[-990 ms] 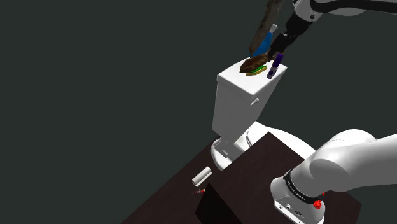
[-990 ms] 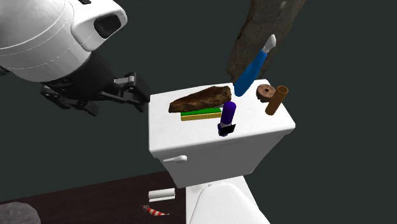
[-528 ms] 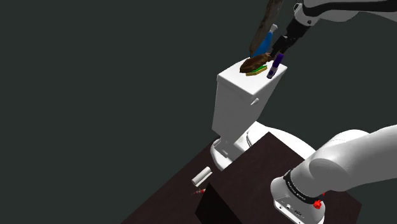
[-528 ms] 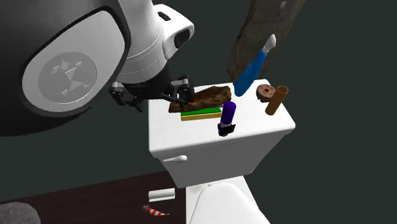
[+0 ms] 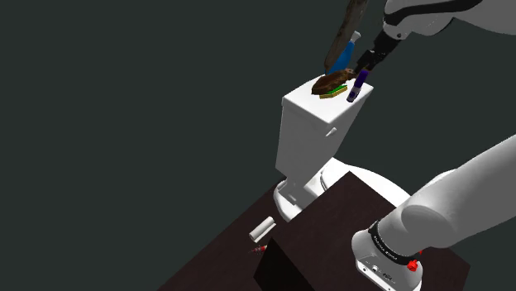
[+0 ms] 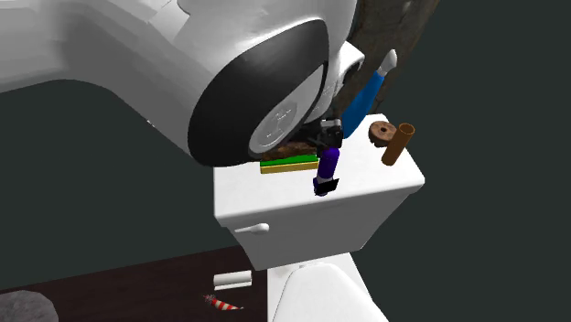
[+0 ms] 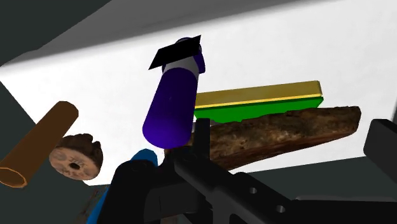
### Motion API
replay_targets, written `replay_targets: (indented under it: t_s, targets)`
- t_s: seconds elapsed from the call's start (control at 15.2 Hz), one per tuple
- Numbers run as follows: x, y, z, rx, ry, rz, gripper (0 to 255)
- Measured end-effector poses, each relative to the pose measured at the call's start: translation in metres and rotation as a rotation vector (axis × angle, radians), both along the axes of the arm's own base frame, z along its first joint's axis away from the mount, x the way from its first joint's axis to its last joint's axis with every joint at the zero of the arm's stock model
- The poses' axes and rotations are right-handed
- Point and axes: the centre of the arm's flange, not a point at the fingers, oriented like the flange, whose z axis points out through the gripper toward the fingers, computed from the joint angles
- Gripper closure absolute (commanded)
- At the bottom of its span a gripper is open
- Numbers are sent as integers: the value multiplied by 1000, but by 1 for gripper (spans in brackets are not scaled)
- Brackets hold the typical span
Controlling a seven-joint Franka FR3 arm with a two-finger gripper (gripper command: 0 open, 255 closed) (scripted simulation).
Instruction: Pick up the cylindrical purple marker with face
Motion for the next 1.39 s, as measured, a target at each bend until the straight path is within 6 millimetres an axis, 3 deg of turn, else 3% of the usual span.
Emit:
replay_targets:
  t_s: [0.4,0.92,0.99,1.39]
  targets:
    - [15,-68,-19,2,-5,-36,0]
    - [16,-75,-60,2,-6,-39,0]
    - [16,-75,-63,2,-6,-39,255]
    - [16,-75,-64,1,-8,-39,255]
